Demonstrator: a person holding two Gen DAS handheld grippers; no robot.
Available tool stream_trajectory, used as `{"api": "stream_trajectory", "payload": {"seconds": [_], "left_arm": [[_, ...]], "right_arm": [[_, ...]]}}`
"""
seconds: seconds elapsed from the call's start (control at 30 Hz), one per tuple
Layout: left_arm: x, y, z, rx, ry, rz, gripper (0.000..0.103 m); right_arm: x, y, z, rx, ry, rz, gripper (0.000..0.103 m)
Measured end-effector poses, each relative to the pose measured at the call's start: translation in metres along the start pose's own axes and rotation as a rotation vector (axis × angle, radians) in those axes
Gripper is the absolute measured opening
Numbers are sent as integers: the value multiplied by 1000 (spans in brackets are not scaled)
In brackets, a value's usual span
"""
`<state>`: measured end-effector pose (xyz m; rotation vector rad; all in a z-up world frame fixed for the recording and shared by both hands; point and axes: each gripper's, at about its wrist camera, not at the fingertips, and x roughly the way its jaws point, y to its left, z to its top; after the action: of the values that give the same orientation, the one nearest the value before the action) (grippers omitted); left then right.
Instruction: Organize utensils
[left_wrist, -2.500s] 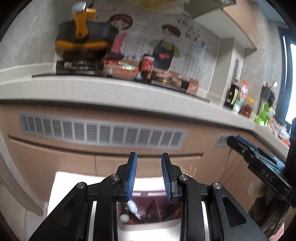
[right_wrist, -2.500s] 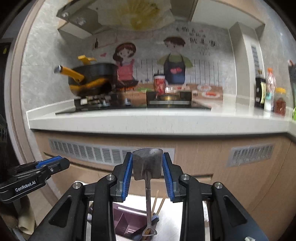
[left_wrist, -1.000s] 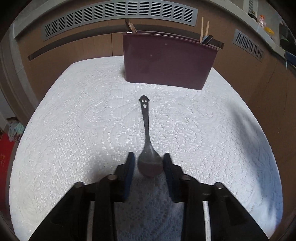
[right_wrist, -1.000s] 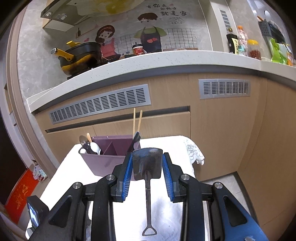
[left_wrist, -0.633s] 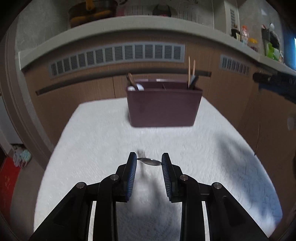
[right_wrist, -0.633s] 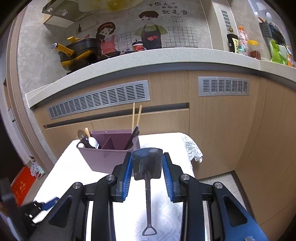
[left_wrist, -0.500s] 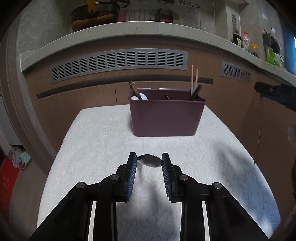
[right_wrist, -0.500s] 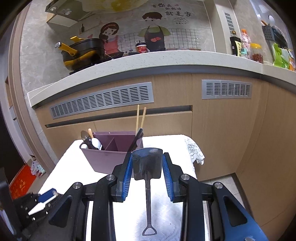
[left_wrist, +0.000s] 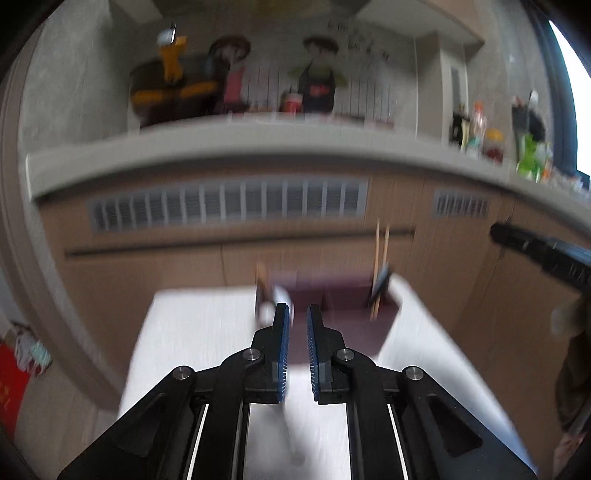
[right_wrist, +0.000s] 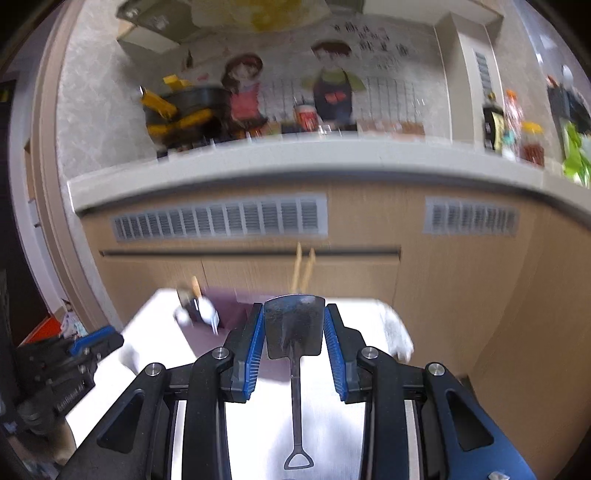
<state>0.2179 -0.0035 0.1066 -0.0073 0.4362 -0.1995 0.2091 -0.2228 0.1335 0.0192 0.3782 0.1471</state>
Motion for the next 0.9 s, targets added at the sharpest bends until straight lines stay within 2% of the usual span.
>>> {"api": "stream_trajectory", "payload": {"seconds": [0.1, 0.23, 0.3, 0.43, 0.5, 0.6, 0.7, 0.8, 0.9], "left_arm": [[1, 10, 36, -16, -50, -25, 10], [17, 33, 49, -48, -10, -19, 12], [38, 49, 40, -88, 73, -9, 12], [94, 74, 3, -177, 292, 20, 15], [128, 85, -22, -235, 430, 23, 27], [165, 91, -52, -273, 557, 45, 31], [189, 86, -73, -275, 633, 37, 35], [207, 77, -81, -200, 649, 83, 37], [224, 76, -84, -154, 664, 98, 37]], "right_arm": [[7, 7, 30, -20, -53, -7, 29], [22, 15, 47, -42, -58, -1, 29], [31, 19, 46, -60, -44, -6, 29], [50, 18, 36, -55, 0, -13, 29], [58, 15, 30, -47, 23, -15, 29], [65, 10, 23, -40, 47, -20, 29], [67, 4, 17, -35, 55, -32, 29], [69, -2, 12, -29, 66, -37, 29], [71, -6, 7, -30, 80, -42, 29]]}}
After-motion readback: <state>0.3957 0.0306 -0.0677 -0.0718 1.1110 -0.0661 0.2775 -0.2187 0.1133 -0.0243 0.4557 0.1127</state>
